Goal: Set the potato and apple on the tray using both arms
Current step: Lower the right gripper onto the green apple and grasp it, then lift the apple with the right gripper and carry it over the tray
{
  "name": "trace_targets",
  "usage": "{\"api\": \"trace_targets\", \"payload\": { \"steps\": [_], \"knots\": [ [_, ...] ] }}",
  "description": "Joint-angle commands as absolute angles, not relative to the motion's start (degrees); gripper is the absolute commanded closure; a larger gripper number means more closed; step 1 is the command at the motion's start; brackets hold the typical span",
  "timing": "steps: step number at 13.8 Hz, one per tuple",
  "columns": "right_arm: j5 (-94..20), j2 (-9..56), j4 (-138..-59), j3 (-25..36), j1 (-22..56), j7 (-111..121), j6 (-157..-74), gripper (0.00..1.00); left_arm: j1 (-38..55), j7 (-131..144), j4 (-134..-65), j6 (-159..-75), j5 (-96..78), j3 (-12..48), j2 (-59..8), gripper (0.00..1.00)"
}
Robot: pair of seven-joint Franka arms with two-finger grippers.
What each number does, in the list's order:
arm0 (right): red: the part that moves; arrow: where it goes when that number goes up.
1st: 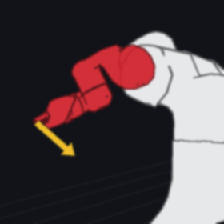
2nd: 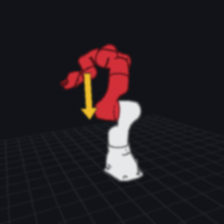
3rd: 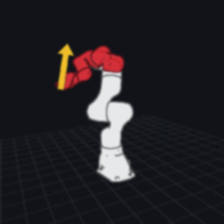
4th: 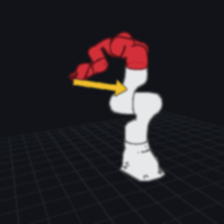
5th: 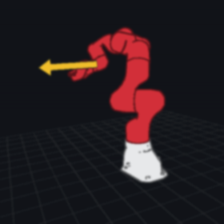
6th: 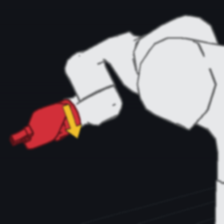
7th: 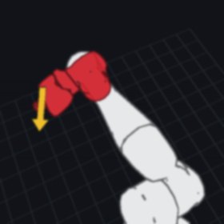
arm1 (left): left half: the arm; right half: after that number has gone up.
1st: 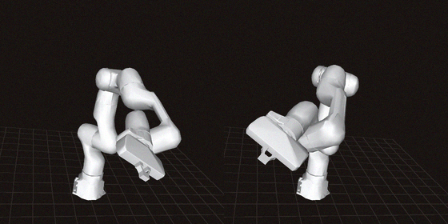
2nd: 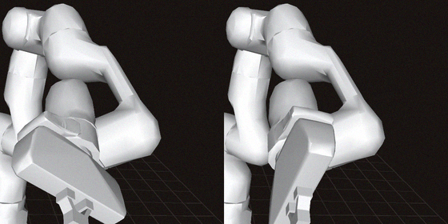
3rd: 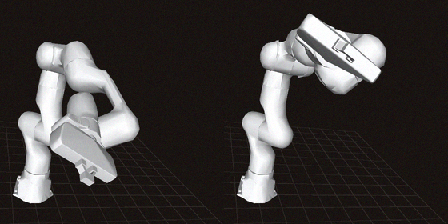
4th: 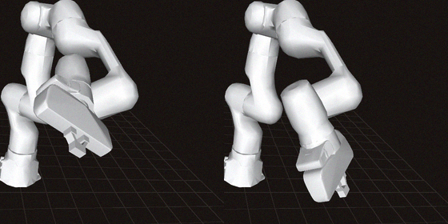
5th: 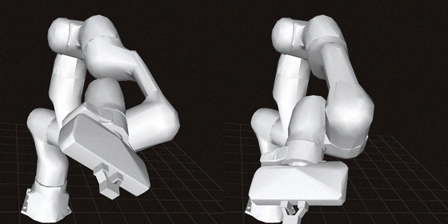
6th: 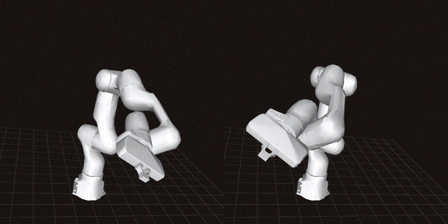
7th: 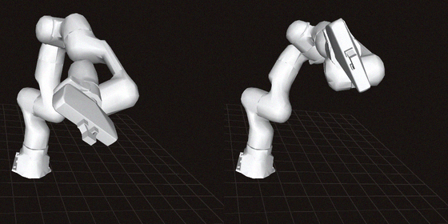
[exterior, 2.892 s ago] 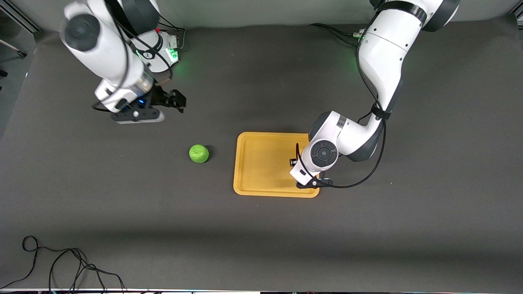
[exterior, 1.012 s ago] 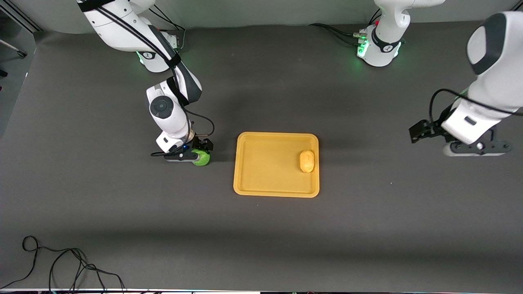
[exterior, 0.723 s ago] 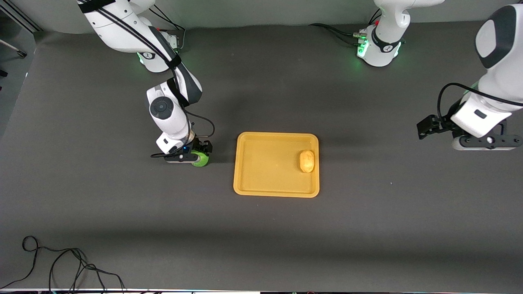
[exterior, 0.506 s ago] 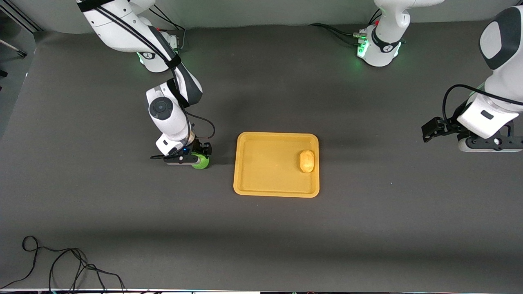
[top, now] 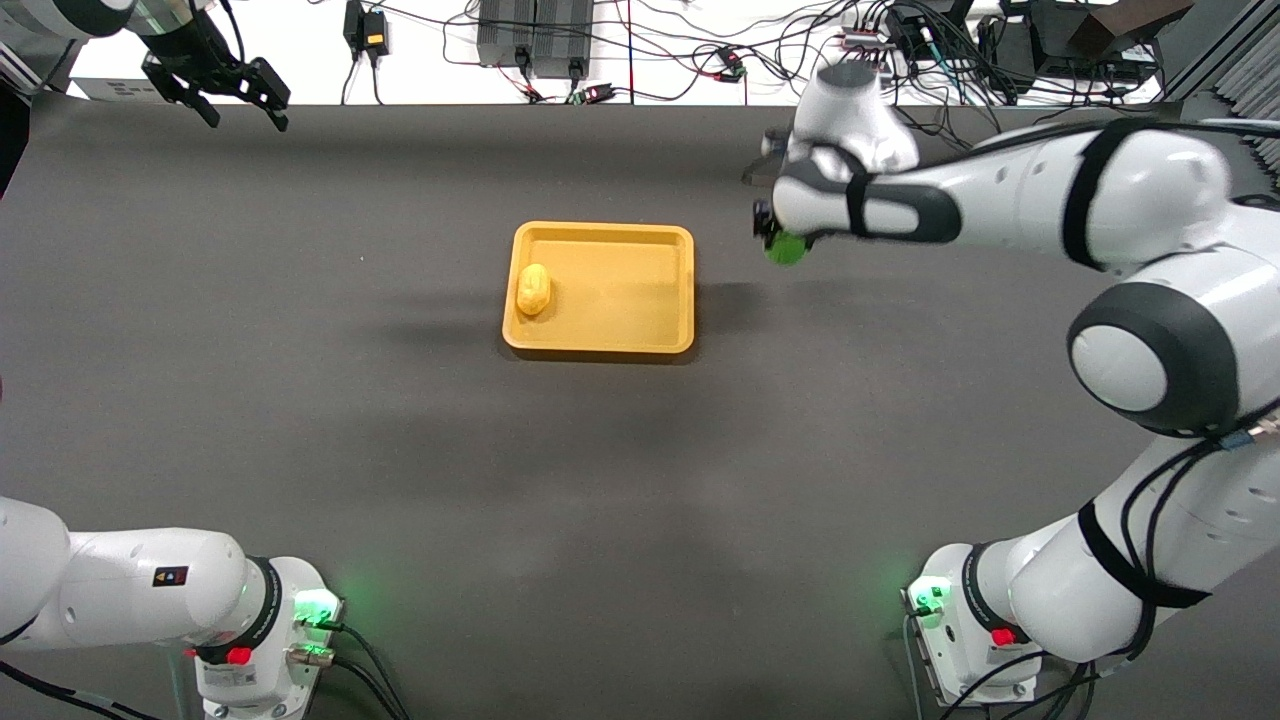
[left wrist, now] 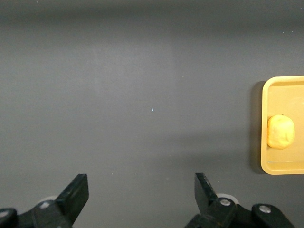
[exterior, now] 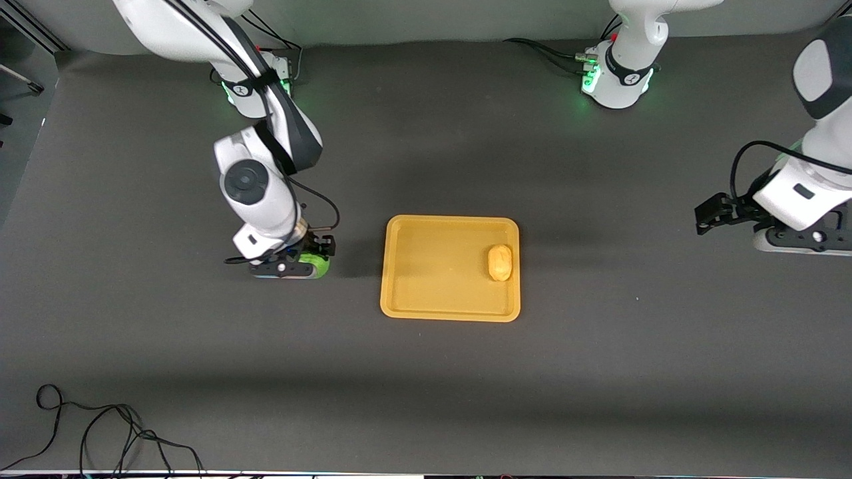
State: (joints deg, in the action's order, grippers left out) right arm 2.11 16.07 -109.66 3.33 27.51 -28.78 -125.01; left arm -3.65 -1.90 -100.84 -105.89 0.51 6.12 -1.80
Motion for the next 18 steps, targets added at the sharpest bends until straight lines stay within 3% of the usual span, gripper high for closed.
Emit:
{"api": "trace_targets", "payload": {
  "steps": [1, 5, 11, 18],
  "knots": [
    [2.7, 16.3, -97.3, 3.5, 27.9, -28.7, -112.9, 0.56, -4.4, -3.6, -98.3, -103.7, 1.0, 6.4, -2.3, 0.01],
    [0.5, 19.9, -83.5, 2.5, 32.0, -30.6, -106.3, 0.56, -4.3, -3.0, -97.3, -101.0, 1.0, 6.4, -2.5, 0.01],
    [0.1, 39.5, -58.7, 2.5, 44.9, -48.1, -102.0, 0.56, -4.2, -2.9, -97.5, -101.2, 1.0, 6.4, -2.5, 0.01],
    [2.9, 54.0, -57.7, 2.9, 47.4, -50.8, -115.9, 0.56, -4.3, -2.7, -97.6, -101.5, 1.0, 6.5, -2.6, 0.01]
  ]
}}
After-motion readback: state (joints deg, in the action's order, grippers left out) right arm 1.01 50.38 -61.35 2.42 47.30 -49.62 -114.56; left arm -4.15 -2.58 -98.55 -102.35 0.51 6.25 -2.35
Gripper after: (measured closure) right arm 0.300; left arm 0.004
